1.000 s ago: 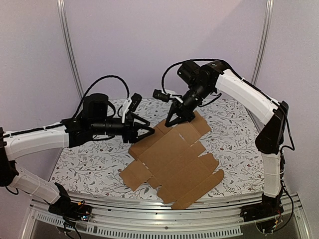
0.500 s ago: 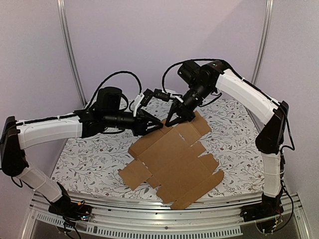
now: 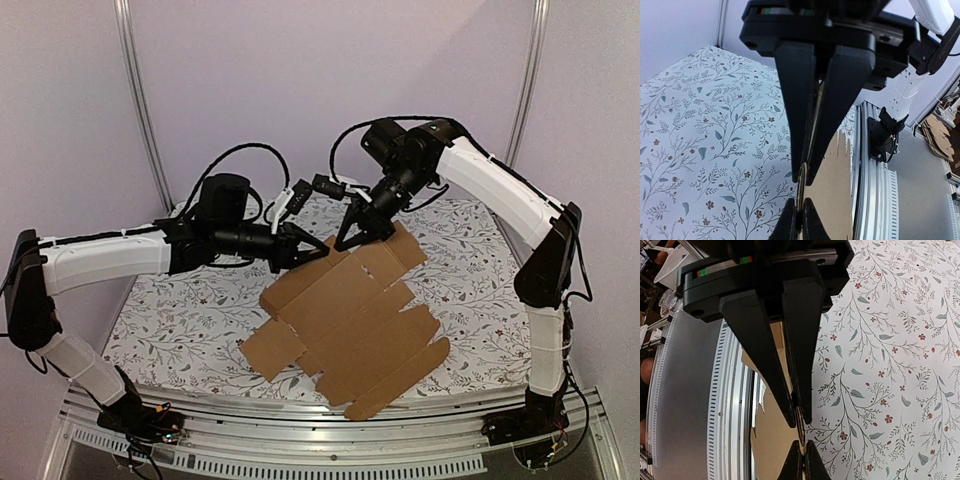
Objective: Fold the paper box
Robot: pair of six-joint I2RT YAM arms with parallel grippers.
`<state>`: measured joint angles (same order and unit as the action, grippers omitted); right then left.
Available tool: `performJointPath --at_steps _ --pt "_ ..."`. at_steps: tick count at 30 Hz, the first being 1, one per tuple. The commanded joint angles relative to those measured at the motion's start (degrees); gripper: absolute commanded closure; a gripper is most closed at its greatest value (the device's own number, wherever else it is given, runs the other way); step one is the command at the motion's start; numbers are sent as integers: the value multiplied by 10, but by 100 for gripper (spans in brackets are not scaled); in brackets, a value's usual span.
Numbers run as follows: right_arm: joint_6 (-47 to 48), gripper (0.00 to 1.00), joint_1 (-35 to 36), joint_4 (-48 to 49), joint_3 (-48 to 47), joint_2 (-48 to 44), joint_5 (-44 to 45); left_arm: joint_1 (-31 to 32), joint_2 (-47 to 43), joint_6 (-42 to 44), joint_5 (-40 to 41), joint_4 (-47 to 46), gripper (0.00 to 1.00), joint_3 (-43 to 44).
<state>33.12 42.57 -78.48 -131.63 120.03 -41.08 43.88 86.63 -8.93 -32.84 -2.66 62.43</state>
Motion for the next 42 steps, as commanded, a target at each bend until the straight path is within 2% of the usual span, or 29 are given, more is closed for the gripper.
performJointPath --at_steps 1,5,11,16,19,21,25,30,35,42 --pt "9 100 5 -26 -8 -28 -23 -6 16 0 -16 9 100 7" --pt "4 100 5 -21 -7 -28 -21 -10 14 -12 -28 -16 100 -3" --pt "-27 62 -24 -3 -5 -70 53 -25 8 -65 -22 -65 100 -33" --pt "-66 49 -68 65 90 -172 139 -36 24 -110 -18 -94 100 -45" --pt "-57 47 -79 78 160 -215 188 -49 29 -149 -20 -122 100 -56" --pt "-55 47 -95 80 200 -236 190 -62 34 -181 -29 -150 100 -63" --pt "-43 48 -110 91 275 -251 199 -91 47 -241 -49 -180 100 -71" --pt "-15 46 -110 149 367 -251 224 -110 85 -296 -78 -221 100 -72" --pt "-15 42 -109 171 348 -191 204 -112 106 -352 -101 -296 100 -86" --pt "-20 40 -107 180 310 -122 186 -114 101 -364 -103 -325 100 -100"
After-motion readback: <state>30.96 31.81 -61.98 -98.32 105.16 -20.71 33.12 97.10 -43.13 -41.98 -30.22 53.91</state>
